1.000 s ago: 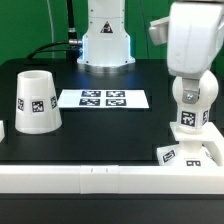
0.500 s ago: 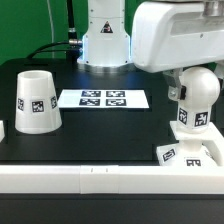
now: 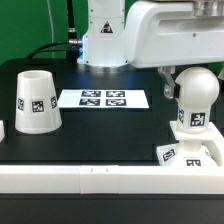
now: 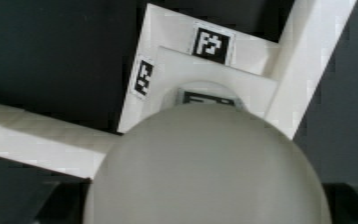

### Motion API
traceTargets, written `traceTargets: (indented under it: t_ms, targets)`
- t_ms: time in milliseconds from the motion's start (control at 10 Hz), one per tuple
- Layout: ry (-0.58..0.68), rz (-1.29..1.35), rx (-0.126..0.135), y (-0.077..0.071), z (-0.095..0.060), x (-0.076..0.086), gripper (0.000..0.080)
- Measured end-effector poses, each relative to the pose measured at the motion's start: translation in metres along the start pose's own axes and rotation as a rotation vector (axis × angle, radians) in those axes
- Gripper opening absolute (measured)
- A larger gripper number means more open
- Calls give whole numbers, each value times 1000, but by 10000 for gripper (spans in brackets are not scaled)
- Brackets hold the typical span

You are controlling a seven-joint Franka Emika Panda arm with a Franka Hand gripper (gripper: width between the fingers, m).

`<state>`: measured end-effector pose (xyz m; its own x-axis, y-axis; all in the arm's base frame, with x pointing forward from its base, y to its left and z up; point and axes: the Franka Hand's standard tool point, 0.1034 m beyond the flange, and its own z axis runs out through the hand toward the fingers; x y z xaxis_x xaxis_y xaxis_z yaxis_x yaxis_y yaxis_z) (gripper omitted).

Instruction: Assemble lamp

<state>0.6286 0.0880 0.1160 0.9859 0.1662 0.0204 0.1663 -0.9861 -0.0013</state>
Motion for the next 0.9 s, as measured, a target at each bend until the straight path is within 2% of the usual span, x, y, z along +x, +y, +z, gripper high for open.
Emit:
traceTargets:
  t_ms: [300,500,800,900]
  targets:
    - [0,146,3,1,0,0,579]
    - [1,357,33,2,1,-1,579]
    - [-12,645,61,3,1,-1,579]
    - [-28,781,61,0,2,-2,579]
